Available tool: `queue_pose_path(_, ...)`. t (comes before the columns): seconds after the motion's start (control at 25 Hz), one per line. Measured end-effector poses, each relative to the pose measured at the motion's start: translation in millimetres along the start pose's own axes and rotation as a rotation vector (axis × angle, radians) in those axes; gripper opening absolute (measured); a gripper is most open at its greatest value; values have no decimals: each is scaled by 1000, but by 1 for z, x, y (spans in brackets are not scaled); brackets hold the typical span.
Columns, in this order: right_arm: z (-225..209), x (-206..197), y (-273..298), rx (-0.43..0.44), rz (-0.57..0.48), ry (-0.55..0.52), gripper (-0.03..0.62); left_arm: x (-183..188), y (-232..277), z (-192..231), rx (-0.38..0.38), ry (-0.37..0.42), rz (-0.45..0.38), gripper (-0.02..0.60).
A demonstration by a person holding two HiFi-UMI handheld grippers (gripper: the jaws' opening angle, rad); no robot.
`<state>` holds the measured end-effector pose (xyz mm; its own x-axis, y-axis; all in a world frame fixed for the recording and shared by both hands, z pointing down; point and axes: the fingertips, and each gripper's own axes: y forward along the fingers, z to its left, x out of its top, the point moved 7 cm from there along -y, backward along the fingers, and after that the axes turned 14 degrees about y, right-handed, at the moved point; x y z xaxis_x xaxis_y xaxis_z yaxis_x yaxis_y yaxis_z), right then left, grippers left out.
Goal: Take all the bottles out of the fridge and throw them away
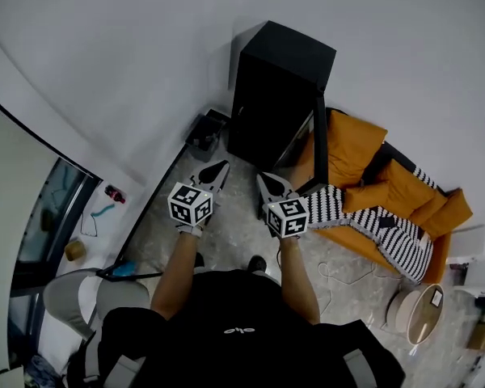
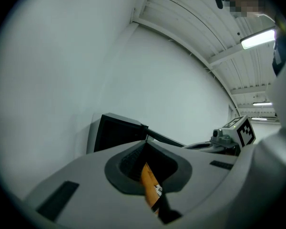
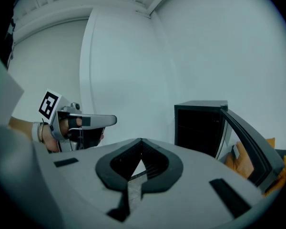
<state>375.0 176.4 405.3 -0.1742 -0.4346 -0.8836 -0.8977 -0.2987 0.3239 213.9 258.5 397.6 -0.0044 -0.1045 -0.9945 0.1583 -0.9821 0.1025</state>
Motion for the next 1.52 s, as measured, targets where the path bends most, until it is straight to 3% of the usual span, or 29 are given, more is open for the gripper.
queue_pose_path(0.2, -20, -2, -18, 20, 7, -8, 9, -5, 9, -19, 33, -17, 9, 6)
queue_pose_path(0.56, -34, -14, -42, 15, 1, 16, 9, -5, 17, -51, 7, 6, 30, 6)
queue_pose_path(1.52, -12, -24, -55, -7, -13, 18, 9, -6, -11, -56, 3, 11, 40, 5)
